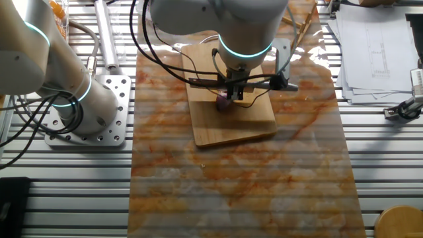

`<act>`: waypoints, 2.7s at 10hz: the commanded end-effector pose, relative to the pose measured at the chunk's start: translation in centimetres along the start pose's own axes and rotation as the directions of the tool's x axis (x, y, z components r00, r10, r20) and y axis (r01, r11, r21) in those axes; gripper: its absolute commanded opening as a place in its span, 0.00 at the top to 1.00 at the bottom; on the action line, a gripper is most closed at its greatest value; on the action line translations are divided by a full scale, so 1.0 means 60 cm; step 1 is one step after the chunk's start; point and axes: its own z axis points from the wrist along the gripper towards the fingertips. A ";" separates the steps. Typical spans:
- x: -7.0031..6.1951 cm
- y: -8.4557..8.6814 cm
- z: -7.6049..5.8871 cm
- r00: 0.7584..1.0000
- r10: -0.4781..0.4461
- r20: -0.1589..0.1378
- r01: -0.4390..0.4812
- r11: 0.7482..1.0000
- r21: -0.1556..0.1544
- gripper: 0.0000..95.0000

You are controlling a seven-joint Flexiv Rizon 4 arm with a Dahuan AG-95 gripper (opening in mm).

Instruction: Chop the onions

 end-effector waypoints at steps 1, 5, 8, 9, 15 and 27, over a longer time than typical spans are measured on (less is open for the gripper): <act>0.001 -0.006 -0.002 1.000 0.002 -0.003 -0.002 1.000 0.002 1.00; 0.001 -0.017 -0.006 1.000 0.011 -0.005 -0.011 1.000 0.002 1.00; 0.002 -0.015 -0.001 1.000 -0.029 -0.007 0.029 1.000 -0.004 1.00; 0.002 -0.013 0.000 0.998 -0.054 -0.008 0.054 0.999 -0.005 1.00; 0.009 -0.005 0.001 0.992 -0.125 -0.017 0.125 0.992 0.001 1.00; 0.016 -0.008 0.006 0.999 -0.025 -0.031 0.026 1.000 0.009 1.00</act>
